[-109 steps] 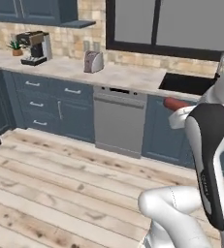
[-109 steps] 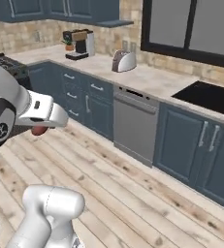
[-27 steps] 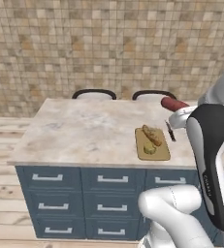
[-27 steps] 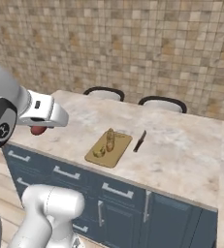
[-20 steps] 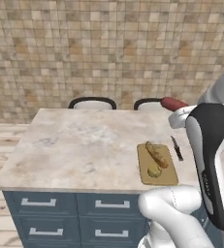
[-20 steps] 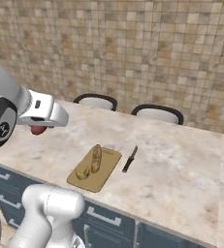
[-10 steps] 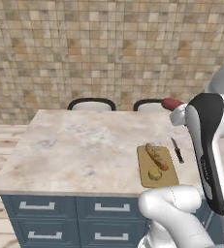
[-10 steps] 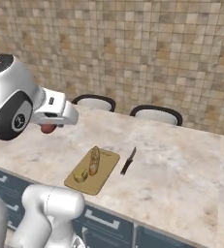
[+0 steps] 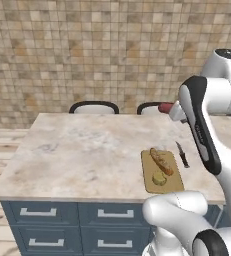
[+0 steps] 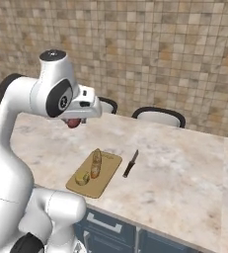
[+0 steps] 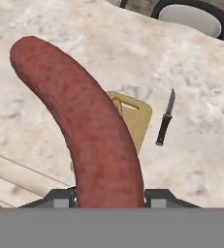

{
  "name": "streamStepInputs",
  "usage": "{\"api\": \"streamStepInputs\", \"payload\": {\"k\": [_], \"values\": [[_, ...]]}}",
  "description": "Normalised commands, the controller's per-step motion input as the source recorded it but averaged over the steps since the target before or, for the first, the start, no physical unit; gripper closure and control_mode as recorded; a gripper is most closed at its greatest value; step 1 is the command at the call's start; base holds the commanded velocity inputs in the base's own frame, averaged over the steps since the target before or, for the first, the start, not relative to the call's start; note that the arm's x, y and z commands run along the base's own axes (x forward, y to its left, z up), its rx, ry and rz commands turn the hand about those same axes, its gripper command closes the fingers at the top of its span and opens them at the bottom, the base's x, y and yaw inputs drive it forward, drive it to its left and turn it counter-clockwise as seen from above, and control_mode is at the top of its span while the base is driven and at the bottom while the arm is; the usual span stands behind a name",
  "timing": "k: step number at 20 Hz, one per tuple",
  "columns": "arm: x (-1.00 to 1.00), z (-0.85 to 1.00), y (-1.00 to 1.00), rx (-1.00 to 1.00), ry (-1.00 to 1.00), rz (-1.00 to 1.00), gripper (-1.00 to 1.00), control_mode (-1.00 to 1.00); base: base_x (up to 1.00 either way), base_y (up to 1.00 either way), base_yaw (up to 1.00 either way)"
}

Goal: Retrieve the sausage and cheese from the fridge and place them on the cutting board on the counter.

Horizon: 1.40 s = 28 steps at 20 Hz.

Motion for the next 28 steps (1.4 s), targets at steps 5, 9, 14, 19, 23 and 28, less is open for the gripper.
{"api": "streamStepInputs", "payload": {"k": [5,9,14,19,23,28], "values": [[1.00,-0.83,-0.32,0.00,0.04,0.31,1.00,-1.00,0.00,0.00,0.00],[0.56,-0.72,-0.10,-0.01,0.00,0.28,1.00,-1.00,0.00,0.00,0.00],[0.23,-0.51,-0.08,-0.02,0.00,0.08,1.00,-1.00,0.00,0.00,0.00],[0.01,-0.18,-0.16,0.00,0.11,-0.22,1.00,-1.00,0.00,0.00,0.00],[0.01,-0.21,-0.12,0.00,0.12,-0.42,1.00,-1.00,0.00,0.00,0.00],[0.01,-0.36,-0.03,0.00,0.05,-0.37,1.00,-1.00,0.00,0.00,0.00]]}}
